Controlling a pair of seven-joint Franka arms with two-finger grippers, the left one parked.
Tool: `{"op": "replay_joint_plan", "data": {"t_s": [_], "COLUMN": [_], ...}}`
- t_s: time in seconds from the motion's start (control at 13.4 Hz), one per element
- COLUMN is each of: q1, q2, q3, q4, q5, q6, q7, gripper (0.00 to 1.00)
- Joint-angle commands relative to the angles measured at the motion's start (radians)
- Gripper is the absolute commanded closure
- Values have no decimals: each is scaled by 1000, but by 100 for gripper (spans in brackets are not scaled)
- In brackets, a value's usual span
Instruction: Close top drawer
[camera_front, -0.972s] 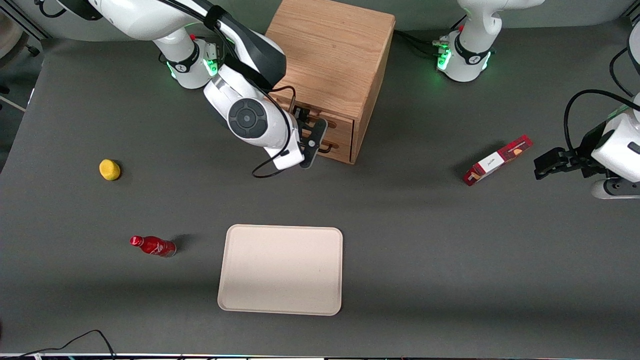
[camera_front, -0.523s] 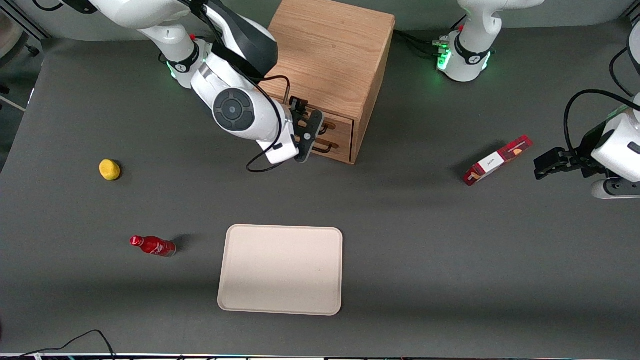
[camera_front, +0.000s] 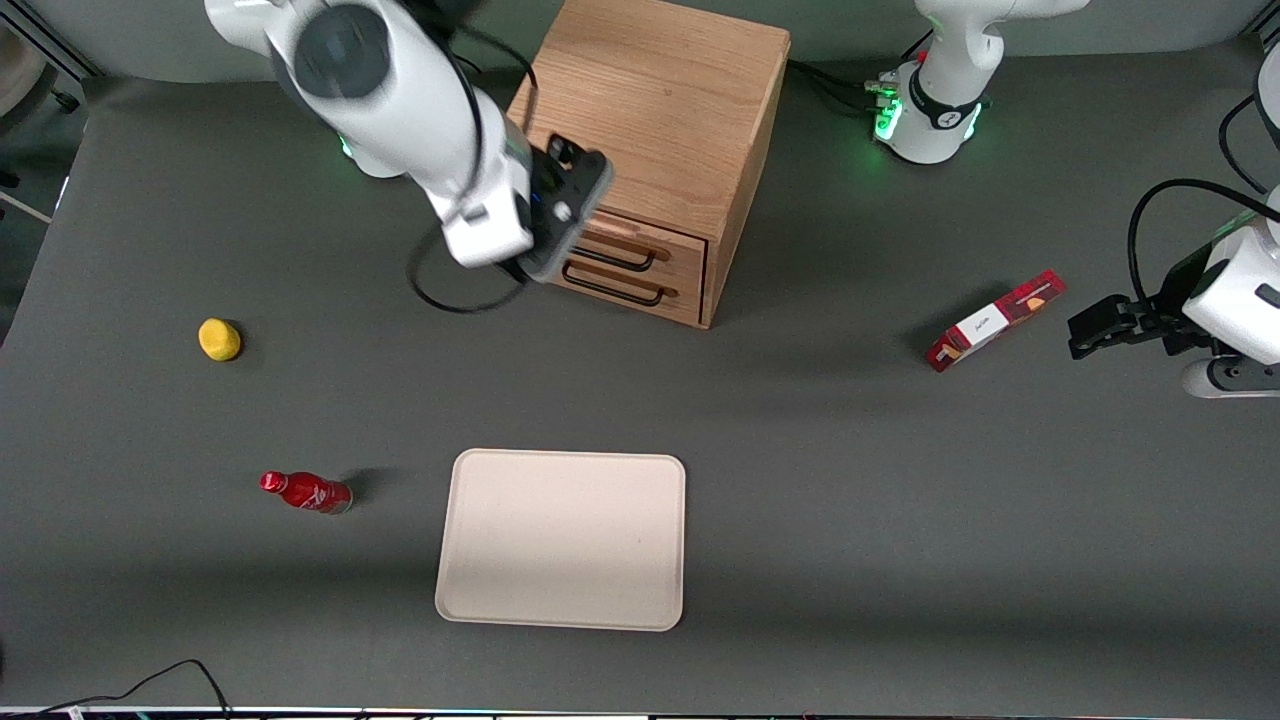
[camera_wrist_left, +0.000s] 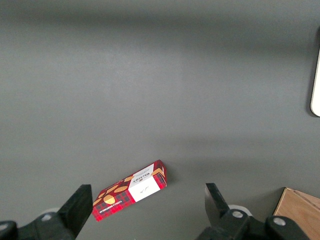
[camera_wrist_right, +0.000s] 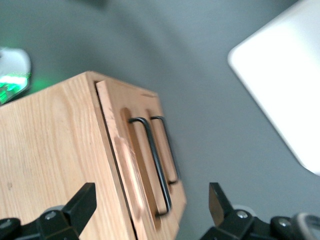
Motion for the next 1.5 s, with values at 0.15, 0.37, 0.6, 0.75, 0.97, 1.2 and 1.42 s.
{"op": "replay_joint_plan", "data": {"t_s": [0.15, 0.37, 0.6, 0.75, 0.97, 1.2, 1.42], "q1": [-15, -15, -18, -24, -26, -21, -15], "q2": [-297, -349, -357, -393, -476, -503, -411], "q3": [-243, -492, -578, -607, -644, -675, -669], "q4": [-59, -54, -60, -156, -380, -438, -314], "q5": [-59, -152, -175, -157, -108, -71, -76], "q6": [-219, -270, -330, -301, -115, -40, -109], "q7": [288, 279, 269, 296, 413, 411, 417], "gripper": [0, 0, 0, 0, 0, 0, 0]}}
